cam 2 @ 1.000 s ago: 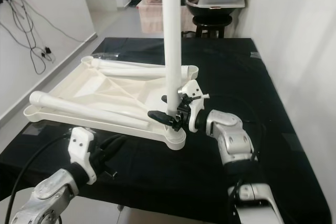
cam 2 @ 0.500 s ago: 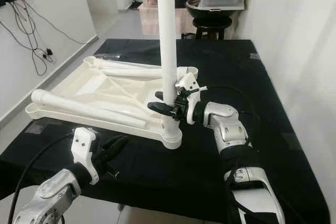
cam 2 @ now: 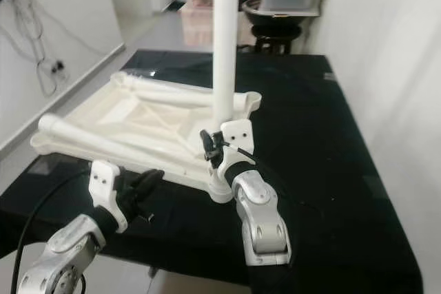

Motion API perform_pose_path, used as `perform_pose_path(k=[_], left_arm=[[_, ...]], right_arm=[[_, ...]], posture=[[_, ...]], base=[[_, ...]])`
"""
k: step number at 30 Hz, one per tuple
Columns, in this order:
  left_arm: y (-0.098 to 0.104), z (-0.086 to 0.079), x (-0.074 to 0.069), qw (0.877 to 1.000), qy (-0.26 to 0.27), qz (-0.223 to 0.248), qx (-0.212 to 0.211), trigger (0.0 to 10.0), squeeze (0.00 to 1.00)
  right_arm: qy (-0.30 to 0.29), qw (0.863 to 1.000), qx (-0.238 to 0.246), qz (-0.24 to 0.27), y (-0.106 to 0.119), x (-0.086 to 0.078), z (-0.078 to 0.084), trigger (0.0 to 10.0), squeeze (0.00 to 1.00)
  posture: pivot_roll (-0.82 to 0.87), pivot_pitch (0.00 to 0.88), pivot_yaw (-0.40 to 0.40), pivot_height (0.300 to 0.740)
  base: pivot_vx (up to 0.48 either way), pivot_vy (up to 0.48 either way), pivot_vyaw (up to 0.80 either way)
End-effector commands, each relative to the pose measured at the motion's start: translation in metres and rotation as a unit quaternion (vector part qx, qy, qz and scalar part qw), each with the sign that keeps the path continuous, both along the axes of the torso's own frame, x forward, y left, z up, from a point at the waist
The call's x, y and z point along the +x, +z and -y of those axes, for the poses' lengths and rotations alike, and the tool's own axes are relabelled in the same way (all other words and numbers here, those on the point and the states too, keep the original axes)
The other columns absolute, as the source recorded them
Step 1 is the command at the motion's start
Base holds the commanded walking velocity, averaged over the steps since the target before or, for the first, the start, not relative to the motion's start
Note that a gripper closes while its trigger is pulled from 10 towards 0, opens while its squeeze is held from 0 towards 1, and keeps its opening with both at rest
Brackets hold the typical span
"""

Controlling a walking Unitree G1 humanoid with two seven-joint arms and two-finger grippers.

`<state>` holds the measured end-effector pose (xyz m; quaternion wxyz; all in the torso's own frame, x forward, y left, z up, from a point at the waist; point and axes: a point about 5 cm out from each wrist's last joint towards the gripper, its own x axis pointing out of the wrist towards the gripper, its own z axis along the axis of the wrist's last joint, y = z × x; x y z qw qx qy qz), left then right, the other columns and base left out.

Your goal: Building children table

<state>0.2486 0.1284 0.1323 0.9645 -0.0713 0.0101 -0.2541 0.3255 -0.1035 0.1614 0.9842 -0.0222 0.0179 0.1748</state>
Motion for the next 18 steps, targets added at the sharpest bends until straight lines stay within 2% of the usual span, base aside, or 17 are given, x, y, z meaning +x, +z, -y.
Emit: perform_pose_path(k=[1, 4, 5, 6, 7, 8, 9, 12, 14, 15, 16, 17, 18], left_arm=[[-0.002, -0.003, 0.002, 1.000, 0.009, -0.002, -0.004, 10.0, 0.00], [-0.002, -0.003, 0.002, 1.000, 0.011, -0.001, -0.003, 10.0, 0.00], [-0.002, -0.003, 0.002, 1.000, 0.015, -0.001, -0.003, 10.0, 0.00], [-0.002, -0.004, 0.003, 1.000, 0.017, -0.001, -0.003, 10.0, 0.00], [-0.002, -0.004, 0.003, 1.000, 0.017, -0.001, -0.003, 10.0, 0.00], [-0.002, -0.003, 0.004, 1.000, 0.017, -0.001, -0.004, 10.0, 0.00], [-0.002, -0.003, 0.004, 1.000, 0.017, -0.001, -0.004, 10.0, 0.00], [-0.001, -0.001, 0.004, 1.000, 0.012, 0.004, 0.018, 10.0, 0.00], [-0.001, -0.001, 0.004, 1.000, 0.012, 0.004, 0.018, 10.0, 0.00], [-0.001, 0.000, 0.004, 0.999, 0.008, 0.011, 0.036, 10.0, 0.00], [-0.001, 0.000, 0.004, 0.999, 0.008, 0.011, 0.036, 10.0, 0.00], [0.005, 0.000, 0.003, 0.996, 0.016, 0.048, 0.074, 10.0, 0.00], [0.012, -0.003, 0.003, 0.990, 0.033, 0.087, 0.104, 10.0, 0.00]], right_arm=[[-0.022, 0.998, -0.004, -0.059, -0.028, 0.003, 0.008, 3.2, 0.00], [-0.025, 0.998, -0.006, -0.060, -0.028, 0.005, 0.007, 3.2, 0.00], [-0.003, 0.999, -0.001, -0.053, -0.025, 0.006, 0.004, 10.0, 0.00], [0.024, 0.998, 0.008, -0.049, -0.021, 0.007, 0.000, 10.0, 1.00], [0.024, 0.998, 0.008, -0.049, -0.021, 0.007, 0.000, 10.0, 1.00], [0.103, 0.993, 0.039, -0.036, -0.010, 0.008, -0.006, 10.0, 1.00], [0.103, 0.993, 0.039, -0.036, -0.010, 0.008, -0.006, 10.0, 1.00], [0.210, 0.977, 0.014, -0.013, 0.004, 0.006, -0.008, 10.0, 1.00], [0.210, 0.977, 0.014, -0.013, 0.004, 0.006, -0.008, 10.0, 1.00], [0.250, 0.968, -0.002, -0.008, 0.007, 0.004, -0.008, 10.0, 0.05], [0.250, 0.968, -0.002, -0.008, 0.007, 0.004, -0.008, 10.0, 0.05], [0.292, 0.956, -0.021, -0.006, 0.010, 0.004, -0.005, 10.0, 0.00], [0.331, 0.943, -0.038, -0.005, 0.014, 0.006, -0.002, 10.0, 0.00]], posture=[[-0.02, 0.000, 0.034, 0.740], [-0.02, 0.000, 0.034, 0.740], [-0.02, 0.000, 0.035, 0.740], [-0.02, 0.000, 0.036, 0.740], [-0.02, 0.000, 0.036, 0.740], [-0.02, 0.000, 0.034, 0.740], [-0.02, 0.000, 0.034, 0.740], [-0.02, 0.000, 0.036, 0.740], [-0.02, 0.000, 0.036, 0.740], [-0.02, 0.000, 0.037, 0.740], [-0.02, 0.000, 0.037, 0.740], [-0.02, 0.000, 0.037, 0.740], [-0.02, 0.000, 0.036, 0.740]], base=[[0.000, 0.000, 0.00], [0.000, 0.000, 0.00], [0.000, 0.000, 0.00], [0.000, 0.000, 0.00], [0.000, 0.000, 0.00], [0.000, 0.000, 0.00], [0.000, 0.000, 0.00], [0.000, 0.000, 0.00], [0.000, 0.000, 0.00], [0.000, 0.000, 0.00], [0.000, 0.000, 0.00], [0.000, 0.000, 0.00], [0.000, 0.000, 0.00]])
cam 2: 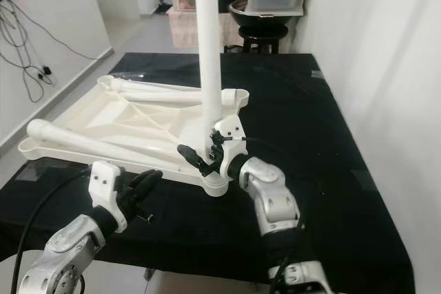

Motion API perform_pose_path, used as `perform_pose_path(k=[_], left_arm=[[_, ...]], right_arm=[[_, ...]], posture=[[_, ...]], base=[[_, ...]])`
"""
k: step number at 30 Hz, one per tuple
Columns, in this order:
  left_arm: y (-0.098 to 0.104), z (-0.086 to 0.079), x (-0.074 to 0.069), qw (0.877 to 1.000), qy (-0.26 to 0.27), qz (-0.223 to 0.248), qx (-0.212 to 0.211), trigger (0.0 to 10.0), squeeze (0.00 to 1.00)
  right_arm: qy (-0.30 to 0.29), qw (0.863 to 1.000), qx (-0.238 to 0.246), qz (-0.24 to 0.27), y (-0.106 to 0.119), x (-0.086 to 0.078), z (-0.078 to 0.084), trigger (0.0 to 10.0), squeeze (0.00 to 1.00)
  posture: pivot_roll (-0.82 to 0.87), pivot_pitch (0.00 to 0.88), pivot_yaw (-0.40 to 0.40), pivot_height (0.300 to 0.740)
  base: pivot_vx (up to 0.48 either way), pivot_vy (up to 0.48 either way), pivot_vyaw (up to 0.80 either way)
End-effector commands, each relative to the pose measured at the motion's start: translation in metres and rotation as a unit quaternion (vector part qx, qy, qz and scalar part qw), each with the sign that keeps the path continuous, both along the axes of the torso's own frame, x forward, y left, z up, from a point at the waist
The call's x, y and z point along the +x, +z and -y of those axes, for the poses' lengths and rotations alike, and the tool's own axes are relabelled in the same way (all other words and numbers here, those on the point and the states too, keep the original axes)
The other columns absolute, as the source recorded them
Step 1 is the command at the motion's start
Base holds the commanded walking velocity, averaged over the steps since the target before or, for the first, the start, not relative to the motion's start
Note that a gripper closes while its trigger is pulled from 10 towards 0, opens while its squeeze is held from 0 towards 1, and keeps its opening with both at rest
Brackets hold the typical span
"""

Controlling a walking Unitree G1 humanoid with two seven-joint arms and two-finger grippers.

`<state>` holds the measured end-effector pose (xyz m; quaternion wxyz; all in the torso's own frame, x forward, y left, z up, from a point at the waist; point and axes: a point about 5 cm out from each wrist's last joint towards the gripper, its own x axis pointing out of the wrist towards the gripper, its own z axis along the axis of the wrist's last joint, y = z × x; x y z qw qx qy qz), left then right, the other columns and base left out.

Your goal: Building children table

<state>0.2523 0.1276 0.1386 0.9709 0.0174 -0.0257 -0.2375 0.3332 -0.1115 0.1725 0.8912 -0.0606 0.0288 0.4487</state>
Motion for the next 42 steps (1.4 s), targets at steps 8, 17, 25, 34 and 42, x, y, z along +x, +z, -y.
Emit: perform_pose_path(k=[8, 17, 25, 34, 42], left_arm=[[0.014, 0.001, -0.008, 0.996, 0.022, 0.079, 0.021, 10.0, 0.00], [0.011, 0.002, -0.005, 0.997, 0.029, 0.069, 0.004, 10.0, 0.00], [0.009, 0.003, -0.002, 0.997, 0.025, 0.066, -0.026, 10.0, 0.00], [0.011, 0.002, -0.001, 0.997, 0.027, 0.066, -0.039, 10.0, 0.00], [0.010, 0.000, 0.002, 0.997, 0.017, 0.060, -0.043, 10.0, 0.00]], right_arm=[[0.128, 0.991, -0.044, -0.012, 0.003, 0.009, 0.004, 10.0, 0.00], [0.135, 0.990, -0.036, -0.025, 0.001, 0.010, 0.007, 5.4, 0.00], [0.119, 0.992, -0.024, -0.031, -0.001, 0.009, 0.021, 0.0, 0.00], [-0.044, 0.997, 0.004, -0.067, -0.038, -0.026, -0.005, 0.0, 0.00], [-0.219, 0.974, 0.034, -0.056, -0.037, -0.026, -0.015, 0.0, 0.00]], posture=[[-0.01, 0.000, 0.033, 0.740], [-0.01, 0.000, 0.030, 0.740], [-0.02, 0.000, 0.022, 0.740], [-0.02, 0.021, 0.007, 0.740], [-0.03, 0.015, 0.027, 0.740]], base=[[0.000, 0.000, 0.00], [0.000, 0.000, 0.00], [0.000, 0.000, 0.00], [0.000, 0.000, 0.00], [0.000, 0.000, 0.00]])
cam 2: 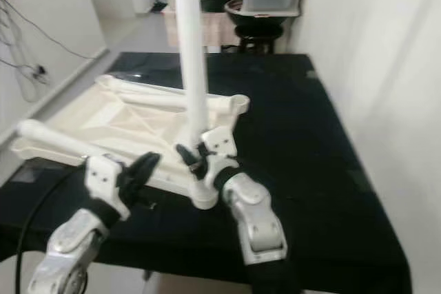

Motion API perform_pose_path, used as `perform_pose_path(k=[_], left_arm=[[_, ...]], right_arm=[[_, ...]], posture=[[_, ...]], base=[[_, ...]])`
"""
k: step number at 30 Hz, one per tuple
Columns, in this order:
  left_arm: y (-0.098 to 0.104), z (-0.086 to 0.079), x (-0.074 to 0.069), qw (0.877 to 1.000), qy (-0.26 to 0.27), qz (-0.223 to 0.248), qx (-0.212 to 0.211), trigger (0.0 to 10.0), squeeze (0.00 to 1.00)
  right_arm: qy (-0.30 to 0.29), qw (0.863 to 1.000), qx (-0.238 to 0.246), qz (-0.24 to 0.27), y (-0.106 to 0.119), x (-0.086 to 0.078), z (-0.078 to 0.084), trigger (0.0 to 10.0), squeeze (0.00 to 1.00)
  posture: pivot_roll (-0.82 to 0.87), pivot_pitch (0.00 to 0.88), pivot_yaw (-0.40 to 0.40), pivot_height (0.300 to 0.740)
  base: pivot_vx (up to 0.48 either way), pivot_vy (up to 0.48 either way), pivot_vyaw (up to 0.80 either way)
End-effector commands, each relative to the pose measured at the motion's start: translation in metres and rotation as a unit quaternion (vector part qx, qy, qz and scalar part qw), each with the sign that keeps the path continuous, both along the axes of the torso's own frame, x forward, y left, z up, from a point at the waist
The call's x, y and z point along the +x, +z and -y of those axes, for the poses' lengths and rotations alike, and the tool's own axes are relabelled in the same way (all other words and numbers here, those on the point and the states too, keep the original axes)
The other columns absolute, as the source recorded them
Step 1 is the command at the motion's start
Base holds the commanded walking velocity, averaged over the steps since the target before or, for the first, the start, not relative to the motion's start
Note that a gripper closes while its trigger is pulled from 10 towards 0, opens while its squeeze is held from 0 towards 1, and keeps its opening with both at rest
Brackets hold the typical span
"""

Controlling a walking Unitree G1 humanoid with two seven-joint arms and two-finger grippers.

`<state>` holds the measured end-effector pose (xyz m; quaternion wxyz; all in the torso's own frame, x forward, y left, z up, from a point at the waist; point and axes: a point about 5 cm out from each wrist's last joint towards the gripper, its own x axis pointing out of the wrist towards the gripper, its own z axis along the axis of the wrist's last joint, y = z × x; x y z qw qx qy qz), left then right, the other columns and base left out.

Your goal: Building children table

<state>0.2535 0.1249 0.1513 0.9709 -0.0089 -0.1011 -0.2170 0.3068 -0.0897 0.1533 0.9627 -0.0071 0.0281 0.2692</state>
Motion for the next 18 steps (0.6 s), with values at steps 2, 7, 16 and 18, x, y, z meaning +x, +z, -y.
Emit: perform_pose_path(k=[2, 7, 16, 18], left_arm=[[-0.003, -0.003, 0.000, 1.000, 0.001, -0.008, 0.002, 10.0, 0.00], [-0.003, -0.002, 0.001, 1.000, 0.003, -0.009, 0.001, 10.0, 0.00], [-0.007, 0.000, 0.003, 1.000, -0.003, -0.016, -0.002, 10.0, 0.00], [-0.007, 0.000, 0.003, 1.000, -0.004, -0.017, -0.002, 10.0, 0.00]], right_arm=[[-0.020, 0.999, 0.000, -0.049, -0.017, 0.000, 0.006, 0.0, 0.00], [-0.030, 0.999, 0.013, -0.043, -0.011, 0.007, 0.013, 10.0, 0.00], [0.228, 0.972, -0.050, 0.027, 0.022, 0.025, 0.018, 10.0, 0.00], [0.244, 0.967, -0.062, 0.027, 0.022, 0.027, 0.020, 10.0, 0.00]], posture=[[-0.02, 0.015, 0.029, 0.740], [-0.02, 0.011, 0.027, 0.740], [0.02, 0.000, 0.018, 0.740], [0.02, 0.000, 0.018, 0.740]], base=[[0.000, 0.000, 0.00], [0.000, 0.000, 0.00], [0.000, 0.000, 0.00], [0.000, 0.000, 0.00]])
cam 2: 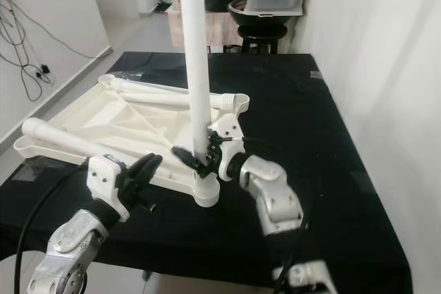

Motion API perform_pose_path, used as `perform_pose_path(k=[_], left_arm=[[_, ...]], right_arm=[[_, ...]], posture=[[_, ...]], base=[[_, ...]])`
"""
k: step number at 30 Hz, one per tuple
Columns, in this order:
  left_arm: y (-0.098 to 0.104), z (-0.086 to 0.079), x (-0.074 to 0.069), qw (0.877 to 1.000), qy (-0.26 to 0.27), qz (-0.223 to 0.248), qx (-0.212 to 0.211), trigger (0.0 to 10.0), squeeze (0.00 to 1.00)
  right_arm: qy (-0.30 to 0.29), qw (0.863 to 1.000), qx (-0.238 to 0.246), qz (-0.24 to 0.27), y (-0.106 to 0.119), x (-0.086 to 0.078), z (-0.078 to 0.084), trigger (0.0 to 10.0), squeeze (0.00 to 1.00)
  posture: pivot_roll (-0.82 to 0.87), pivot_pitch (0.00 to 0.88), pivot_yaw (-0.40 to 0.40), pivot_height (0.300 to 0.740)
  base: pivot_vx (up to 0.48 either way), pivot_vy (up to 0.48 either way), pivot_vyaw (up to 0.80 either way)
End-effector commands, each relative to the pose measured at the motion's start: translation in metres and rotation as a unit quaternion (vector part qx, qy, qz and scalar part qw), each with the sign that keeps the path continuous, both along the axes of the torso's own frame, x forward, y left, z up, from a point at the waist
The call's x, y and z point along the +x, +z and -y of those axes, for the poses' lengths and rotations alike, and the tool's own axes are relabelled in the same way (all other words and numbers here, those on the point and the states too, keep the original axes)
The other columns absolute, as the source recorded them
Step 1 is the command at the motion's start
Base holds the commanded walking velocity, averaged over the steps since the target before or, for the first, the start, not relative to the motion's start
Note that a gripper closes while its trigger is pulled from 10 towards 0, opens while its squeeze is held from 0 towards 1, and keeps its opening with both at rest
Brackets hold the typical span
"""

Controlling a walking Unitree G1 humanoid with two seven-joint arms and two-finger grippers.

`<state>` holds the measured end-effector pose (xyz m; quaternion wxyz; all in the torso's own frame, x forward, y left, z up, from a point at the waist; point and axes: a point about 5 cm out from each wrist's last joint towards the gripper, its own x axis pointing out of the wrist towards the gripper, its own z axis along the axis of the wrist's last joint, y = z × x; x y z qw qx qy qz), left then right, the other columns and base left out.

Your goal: Building children table

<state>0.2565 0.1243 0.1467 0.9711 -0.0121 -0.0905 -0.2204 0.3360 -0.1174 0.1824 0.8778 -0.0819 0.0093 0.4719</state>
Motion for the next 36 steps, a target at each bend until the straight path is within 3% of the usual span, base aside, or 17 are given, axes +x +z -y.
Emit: perform_pose_path(k=[1, 6, 11, 17, 18, 19, 20, 23, 30, 31, 32, 34, 35, 36], left_arm=[[-0.003, -0.001, 0.001, 1.000, -0.001, -0.006, -0.002, 10.0, 0.00], [-0.004, 0.001, 0.001, 1.000, -0.005, -0.009, -0.003, 10.0, 0.00], [-0.005, 0.003, -0.001, 1.000, -0.012, -0.009, -0.002, 10.0, 0.00], [-0.005, 0.006, -0.016, 1.000, -0.016, 0.000, 0.023, 10.0, 0.00], [-0.005, 0.007, -0.021, 1.000, -0.024, -0.004, 0.019, 10.0, 0.00], [-0.005, 0.007, -0.021, 1.000, -0.024, -0.004, 0.019, 10.0, 0.00], [-0.005, 0.008, -0.027, 0.999, -0.029, -0.007, 0.016, 10.0, 0.00], [-0.005, 0.007, -0.034, 0.999, -0.029, -0.014, 0.006, 10.0, 0.00], [-0.005, 0.006, -0.031, 1.000, -0.027, -0.013, -0.007, 10.0, 0.00], [-0.005, 0.005, -0.030, 0.999, -0.027, -0.014, -0.012, 10.0, 0.00], [-0.005, 0.003, -0.030, 0.999, -0.026, -0.013, -0.014, 10.0, 0.00], [-0.005, 0.003, -0.030, 0.999, -0.026, -0.013, -0.014, 10.0, 0.00], [-0.005, 0.001, -0.030, 0.999, -0.025, -0.014, -0.015, 10.0, 0.00], [-0.004, -0.001, -0.030, 0.999, -0.025, -0.014, -0.015, 10.0, 0.00]], right_arm=[[0.035, 0.999, -0.019, -0.016, -0.009, 0.000, -0.006, 10.0, 0.00], [0.076, 0.996, -0.039, -0.037, -0.009, 0.008, 0.001, 10.0, 0.00], [0.080, 0.994, -0.039, -0.056, -0.006, 0.020, 0.007, 10.0, 0.00], [0.066, 0.994, -0.037, -0.080, -0.013, 0.024, 0.024, 10.0, 0.00], [0.064, 0.994, -0.033, -0.084, -0.015, 0.023, 0.028, 3.3, 0.00], [0.064, 0.994, -0.033, -0.084, -0.015, 0.023, 0.028, 3.3, 0.00], [0.062, 0.994, -0.026, -0.089, -0.018, 0.022, 0.033, 0.0, 0.00], [0.054, 0.994, -0.010, -0.095, -0.023, 0.018, 0.041, 0.0, 0.00], [-0.002, 0.996, 0.023, -0.082, -0.032, 0.013, 0.049, 0.0, 0.00], [-0.026, 0.996, 0.033, -0.077, -0.035, 0.009, 0.051, 0.0, 0.00], [-0.101, 0.991, 0.034, -0.077, -0.041, 0.005, 0.051, 0.0, 0.00], [-0.101, 0.991, 0.034, -0.077, -0.041, 0.005, 0.051, 0.0, 0.00], [-0.155, 0.984, 0.032, -0.076, -0.045, 0.003, 0.052, 0.0, 0.00], [-0.240, 0.966, 0.034, -0.088, -0.056, -0.014, 0.039, 0.0, 0.00]], posture=[[0.02, 0.000, 0.016, 0.740], [0.03, 0.000, 0.008, 0.740], [0.03, 0.000, 0.002, 0.740], [0.03, 0.000, 0.008, 0.740], [0.02, 0.000, 0.012, 0.740], [0.02, 0.000, 0.012, 0.740], [0.01, 0.000, 0.018, 0.740], [0.01, 0.000, 0.019, 0.740], [0.01, 0.000, 0.017, 0.740], [0.00, 0.000, 0.014, 0.740], [0.01, 0.000, 0.007, 0.740], [0.01, 0.000, 0.007, 0.740], [0.00, 0.000, 0.004, 0.740], [0.00, 0.006, 0.005, 0.740]], base=[[0.000, 0.000, 0.00], [0.000, 0.000, 0.00], [0.000, 0.000, 0.00], [0.000, 0.000, 0.00], [0.000, 0.000, 0.00], [0.000, 0.000, 0.00], [0.000, 0.000, 0.00], [0.000, 0.000, 0.00], [0.000, 0.000, 0.00], [0.000, 0.000, 0.00], [0.000, 0.000, 0.00], [0.000, 0.000, 0.00], [0.000, 0.000, 0.00], [0.000, 0.000, 0.00]])
